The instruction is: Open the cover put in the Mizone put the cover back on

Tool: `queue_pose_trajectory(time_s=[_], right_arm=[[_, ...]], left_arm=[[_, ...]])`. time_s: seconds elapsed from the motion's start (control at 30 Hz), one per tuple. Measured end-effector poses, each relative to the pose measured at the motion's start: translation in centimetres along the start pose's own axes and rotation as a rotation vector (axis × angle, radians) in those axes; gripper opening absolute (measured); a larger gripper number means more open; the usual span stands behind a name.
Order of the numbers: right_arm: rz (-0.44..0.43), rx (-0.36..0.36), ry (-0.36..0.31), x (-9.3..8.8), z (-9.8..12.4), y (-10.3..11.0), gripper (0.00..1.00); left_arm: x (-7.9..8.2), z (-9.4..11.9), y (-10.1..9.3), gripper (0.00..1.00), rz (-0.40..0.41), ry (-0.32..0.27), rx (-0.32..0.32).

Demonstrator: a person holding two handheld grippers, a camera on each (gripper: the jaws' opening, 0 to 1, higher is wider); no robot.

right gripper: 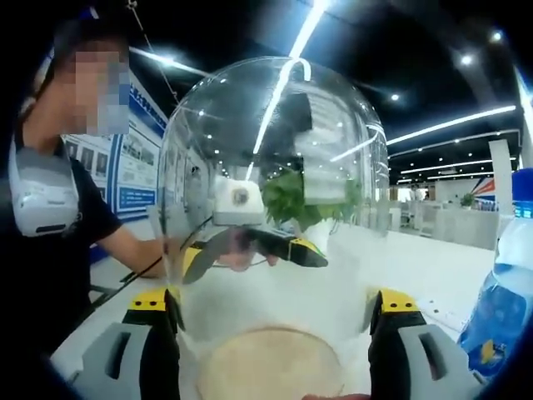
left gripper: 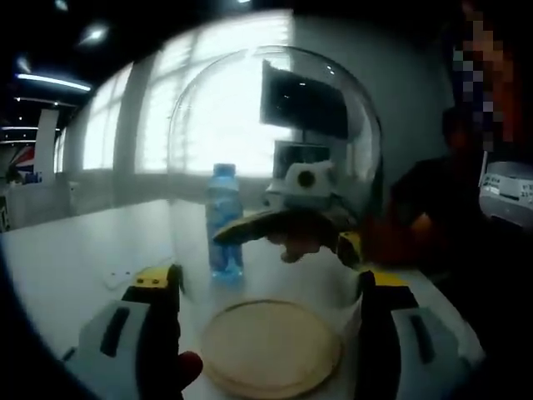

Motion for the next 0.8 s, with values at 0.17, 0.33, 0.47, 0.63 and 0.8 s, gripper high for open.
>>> queue_pose_trajectory(time_s=[0.17, 0.33, 0.47, 0.63, 0.8], right_arm=[[-0.001, 0.001, -0.006, 0.00, 0.02, -0.04, 0.89], [-0.001, 0.002, -0.010, 0.02, 0.03, -0.08, 0.89], [-0.002, 0.002, -0.012, 0.02, 0.01, -0.08, 0.89], [0.000, 0.001, -0.018, 0.00, 0.03, -0.04, 0.89], [-0.003, -0.002, -0.022, 0.01, 0.00, -0.06, 0.89]], left_arm=[[-0.02, 0.00, 0.00, 0.78, 0.002, -0.008, 0.002], [-0.01, -0.01, -0.05, 0.78, 0.002, -0.008, 0.002], [-0.03, 0.01, 0.00, 0.78, 0.002, -0.011, 0.002], [-0.02, 0.00, 0.02, 0.78, 0.001, -0.010, 0.001], [-0.05, 0.01, -0.01, 0.78, 0.001, -0.014, 0.001]])
Point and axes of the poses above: the point that each gripper's makers call its tool centre point, and the gripper's own axes: z roughly backward along the fingers, y roughly to its left, x roughly out of its top, the point moved 3 cm from there along z, roughly backward along the fingers, and after that the axes turned 14 degrees about -z, right-handed, at the moved point
